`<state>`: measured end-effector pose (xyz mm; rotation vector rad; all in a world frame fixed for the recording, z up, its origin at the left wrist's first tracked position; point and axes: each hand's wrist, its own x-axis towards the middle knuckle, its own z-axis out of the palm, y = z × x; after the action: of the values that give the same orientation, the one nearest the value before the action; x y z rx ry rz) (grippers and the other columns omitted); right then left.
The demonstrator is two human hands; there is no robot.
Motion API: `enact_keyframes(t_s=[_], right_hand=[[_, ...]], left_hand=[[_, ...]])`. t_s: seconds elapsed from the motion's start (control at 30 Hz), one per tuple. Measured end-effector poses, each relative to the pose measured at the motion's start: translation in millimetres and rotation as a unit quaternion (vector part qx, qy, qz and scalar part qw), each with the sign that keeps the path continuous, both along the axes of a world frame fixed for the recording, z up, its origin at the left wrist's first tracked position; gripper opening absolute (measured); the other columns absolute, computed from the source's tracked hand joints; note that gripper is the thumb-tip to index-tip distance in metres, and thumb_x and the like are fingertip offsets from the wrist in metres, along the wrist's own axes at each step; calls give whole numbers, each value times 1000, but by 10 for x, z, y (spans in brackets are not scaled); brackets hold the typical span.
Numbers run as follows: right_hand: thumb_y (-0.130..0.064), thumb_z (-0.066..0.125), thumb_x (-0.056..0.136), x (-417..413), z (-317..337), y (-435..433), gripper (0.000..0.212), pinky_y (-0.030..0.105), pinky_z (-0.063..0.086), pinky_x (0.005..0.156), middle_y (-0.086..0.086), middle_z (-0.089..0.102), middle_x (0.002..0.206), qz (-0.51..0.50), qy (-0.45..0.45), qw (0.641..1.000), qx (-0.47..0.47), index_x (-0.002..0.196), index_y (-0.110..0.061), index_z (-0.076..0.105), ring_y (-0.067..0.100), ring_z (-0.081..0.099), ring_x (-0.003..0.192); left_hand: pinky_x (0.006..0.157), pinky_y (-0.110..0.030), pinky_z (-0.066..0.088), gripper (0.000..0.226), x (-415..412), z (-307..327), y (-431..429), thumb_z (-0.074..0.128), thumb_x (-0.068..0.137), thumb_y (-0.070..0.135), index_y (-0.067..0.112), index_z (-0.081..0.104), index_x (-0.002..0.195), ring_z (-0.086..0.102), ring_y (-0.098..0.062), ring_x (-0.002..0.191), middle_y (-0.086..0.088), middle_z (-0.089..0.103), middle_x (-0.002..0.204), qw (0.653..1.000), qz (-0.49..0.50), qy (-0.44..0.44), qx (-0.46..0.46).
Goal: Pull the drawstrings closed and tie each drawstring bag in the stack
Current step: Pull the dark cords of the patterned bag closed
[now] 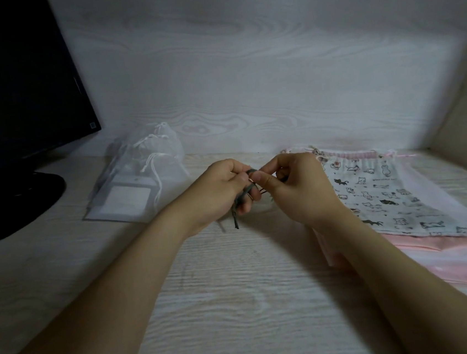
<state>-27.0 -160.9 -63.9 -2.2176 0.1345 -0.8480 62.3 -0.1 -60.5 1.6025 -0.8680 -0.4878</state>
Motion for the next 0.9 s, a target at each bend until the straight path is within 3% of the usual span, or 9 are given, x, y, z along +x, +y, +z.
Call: enact_keyframes(t_s=[0.13,0.27,0.4,0.53,0.7,0.83,0.9], right_hand=[[-27,76,93,30,-28,-33,15,20,30,48,-12,45,45,-37,1,999,-11,80,-20,73,7,40,41],[-27,74,94,12,-9,-25,11,21,33,49,-11,46,47,-52,0,997,-56,83,-24,72,7,45,44],[-25,70,95,3,-11,-24,10,32,41,51,-10,46,47,-67,-8,993,-101,85,-24,69,10,48,46],[-27,68,95,-10,-9,-16,9,41,49,53,-6,52,51,-78,-21,987,-140,87,-26,67,14,52,50],[-31,65,96,-19,-6,-22,8,42,51,56,-2,61,58,-80,-22,985,-150,89,-28,66,16,59,56],[-37,61,94,-58,28,-50,26,31,41,54,-3,54,50,-120,42,976,-176,73,-24,67,13,53,52],[-36,61,90,-92,71,-75,34,31,43,53,1,56,49,-105,74,979,-159,61,-16,64,18,53,50]], left_hand=[[66,-37,59,13,58,-21,37,51,111,9,1,57,118,72,-25,72,-13,78,90,999,29,-23,9],[70,-30,63,9,68,4,72,61,104,1,-3,65,111,77,-26,77,-17,79,89,1000,23,-17,-3],[74,-29,64,9,75,19,86,68,100,-1,-3,71,107,79,-28,84,-16,80,90,999,15,-38,-5],[77,-33,65,8,71,16,85,75,95,0,0,76,103,80,-28,83,-15,80,85,998,22,-64,-2],[76,-35,66,7,73,17,72,80,92,3,2,79,99,79,-28,79,-14,79,81,994,39,-100,-8],[77,-43,67,9,127,-5,63,74,94,2,9,80,92,79,-25,73,-10,78,75,986,109,-126,11],[80,-48,67,9,142,-7,80,75,94,7,13,80,90,79,-24,72,-8,78,74,983,122,-132,28]])
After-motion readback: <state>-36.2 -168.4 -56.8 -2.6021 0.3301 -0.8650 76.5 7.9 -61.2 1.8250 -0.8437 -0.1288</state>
